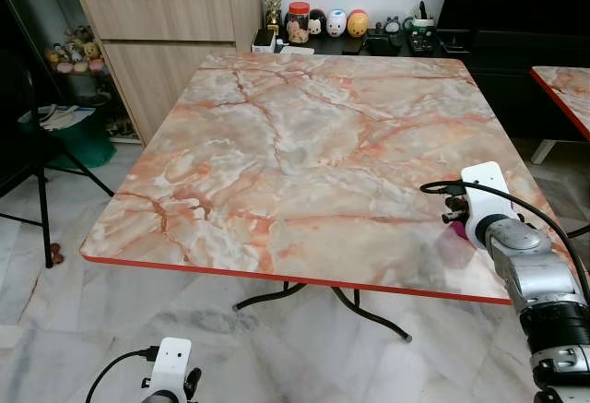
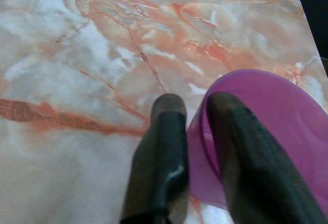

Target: Setting the table

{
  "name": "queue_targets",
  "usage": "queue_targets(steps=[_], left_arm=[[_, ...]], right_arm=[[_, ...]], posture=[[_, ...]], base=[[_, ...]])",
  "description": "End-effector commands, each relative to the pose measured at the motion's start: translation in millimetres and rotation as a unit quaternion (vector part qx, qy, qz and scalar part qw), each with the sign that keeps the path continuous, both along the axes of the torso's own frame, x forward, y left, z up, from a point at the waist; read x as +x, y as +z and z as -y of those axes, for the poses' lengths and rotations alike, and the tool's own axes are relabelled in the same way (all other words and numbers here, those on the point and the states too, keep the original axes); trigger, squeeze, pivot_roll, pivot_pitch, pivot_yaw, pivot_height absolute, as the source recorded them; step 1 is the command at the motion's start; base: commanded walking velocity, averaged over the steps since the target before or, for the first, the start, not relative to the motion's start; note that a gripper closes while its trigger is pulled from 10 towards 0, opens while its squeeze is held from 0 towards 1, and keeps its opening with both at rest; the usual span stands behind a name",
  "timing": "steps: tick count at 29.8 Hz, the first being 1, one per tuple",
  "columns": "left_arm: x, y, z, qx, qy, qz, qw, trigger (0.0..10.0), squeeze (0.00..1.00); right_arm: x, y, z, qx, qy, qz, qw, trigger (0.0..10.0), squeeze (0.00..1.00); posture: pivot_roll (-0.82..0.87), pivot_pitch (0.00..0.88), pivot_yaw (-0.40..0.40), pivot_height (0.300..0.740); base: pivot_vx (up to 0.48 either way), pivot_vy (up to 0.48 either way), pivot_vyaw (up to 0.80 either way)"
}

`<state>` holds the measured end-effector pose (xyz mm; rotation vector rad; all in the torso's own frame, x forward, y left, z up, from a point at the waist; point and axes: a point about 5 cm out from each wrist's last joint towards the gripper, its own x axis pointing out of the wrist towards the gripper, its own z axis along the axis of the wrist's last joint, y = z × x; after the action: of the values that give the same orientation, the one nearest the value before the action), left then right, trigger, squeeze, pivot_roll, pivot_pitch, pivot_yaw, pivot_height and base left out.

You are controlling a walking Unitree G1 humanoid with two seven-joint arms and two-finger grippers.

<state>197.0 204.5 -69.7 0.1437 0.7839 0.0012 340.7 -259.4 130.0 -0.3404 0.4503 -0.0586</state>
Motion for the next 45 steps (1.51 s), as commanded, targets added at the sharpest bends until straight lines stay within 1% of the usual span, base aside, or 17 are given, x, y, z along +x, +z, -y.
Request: queue_targets(steps=[1,14,17,21,24,25,26,27,28,29,30,33,35,36,40,41,45], left_arm=[[-3.9,-2,-2.5,0.003,0.001,-0.014,1.000,10.0,0.00],[-4.1,-2,-3.4,0.004,0.001,-0.014,1.000,10.0,0.00],[-3.8,-2,-3.3,0.006,0.002,-0.012,1.000,10.0,0.00],[-3.3,-2,-2.4,0.006,0.002,-0.010,1.000,10.0,0.00],[-3.2,-2,-1.8,0.005,0.002,-0.010,1.000,10.0,0.00],[-3.2,-2,-1.7,0.005,0.002,-0.010,1.000,10.0,0.00],[-3.2,-2,-1.7,0.005,0.002,-0.010,1.000,10.0,0.00],[-3.2,-2,-1.7,0.005,0.002,-0.010,1.000,10.0,0.00],[-3.4,-2,-1.9,0.005,0.003,-0.010,1.000,10.0,0.00],[-3.7,-2,-1.9,0.006,0.003,-0.010,1.000,10.0,0.00],[-3.9,-2,-1.8,0.005,0.003,-0.010,1.000,10.0,0.00],[-4.7,-3,-1.2,0.005,0.002,-0.010,1.000,10.0,0.00],[-5.5,-3,-0.3,0.005,0.001,-0.011,1.000,10.0,0.00],[-5.5,-3,-0.3,0.005,0.001,-0.011,1.000,10.0,0.00],[-6.1,-4,0.0,0.004,0.000,-0.012,1.000,10.0,0.00],[-6.5,-4,0.1,0.005,-0.002,-0.013,1.000,10.0,0.00],[-7.3,-4,-0.6,0.009,-0.005,-0.015,1.000,10.0,0.00]], right_arm=[[2.4,1,-3.1,0.004,0.002,0.002,1.000,0.0,0.00],[4.5,2,-12.1,0.009,0.014,0.009,1.000,0.0,0.00],[6.3,3,-19.4,0.011,0.028,0.021,0.999,0.0,0.00],[6.8,3,-29.7,0.030,0.035,0.037,0.998,0.0,0.00],[7.9,11,-35.3,0.042,0.035,0.087,0.995,0.0,0.00],[8.2,17,-37.9,0.048,0.033,0.118,0.991,0.0,0.00],[8.2,22,-39.3,0.054,0.030,0.139,0.988,3.4,0.00],[8.2,22,-39.3,0.054,0.030,0.139,0.988,3.4,0.00],[7.2,32,-42.7,0.064,0.033,0.184,0.980,10.0,0.00],[5.4,43,-44.8,0.055,0.033,0.232,0.970,10.0,0.00],[2.9,48,-47.9,0.050,0.039,0.260,0.963,10.0,0.00],[-3.3,55,-54.1,0.050,0.048,0.304,0.950,10.0,0.00],[-10.3,57,-58.2,0.068,0.044,0.339,0.937,10.0,0.00],[-10.3,57,-58.2,0.068,0.044,0.339,0.937,10.0,0.00],[-22.8,55,-59.9,0.070,0.031,0.377,0.923,10.0,0.00],[-27.7,53,-57.6,0.076,0.016,0.390,0.918,10.0,0.00],[-33.3,55,-58.8,0.074,0.028,0.407,0.910,10.0,0.00]], posture=[[-0.02,0.000,-0.010,0.740],[-0.01,0.000,-0.010,0.740],[-0.02,0.000,-0.010,0.740],[-0.02,0.000,-0.010,0.740],[-0.02,0.000,-0.010,0.740],[-0.02,0.000,-0.011,0.740],[-0.02,0.000,-0.011,0.740],[-0.02,0.000,-0.011,0.740],[-0.02,0.000,-0.013,0.740],[-0.02,0.000,-0.013,0.740],[-0.02,0.000,-0.013,0.740],[-0.03,0.000,-0.014,0.740],[-0.03,0.000,-0.016,0.740],[-0.03,0.000,-0.016,0.740],[-0.03,0.000,-0.015,0.740],[-0.03,0.000,-0.015,0.740],[-0.03,0.000,-0.011,0.740]], base=[[0.000,0.000,0.00],[0.000,0.000,0.00],[0.000,0.000,0.00],[0.000,0.000,0.00],[0.000,0.000,0.00],[0.000,0.000,0.00],[0.000,0.000,0.00],[0.000,0.000,0.00],[0.000,0.000,0.00],[0.000,0.000,0.00],[0.000,0.000,0.00],[0.000,0.000,0.00],[0.000,0.000,0.00],[0.000,0.000,0.00],[0.000,0.000,0.00],[0.000,0.000,0.00],[0.000,0.000,0.00]])
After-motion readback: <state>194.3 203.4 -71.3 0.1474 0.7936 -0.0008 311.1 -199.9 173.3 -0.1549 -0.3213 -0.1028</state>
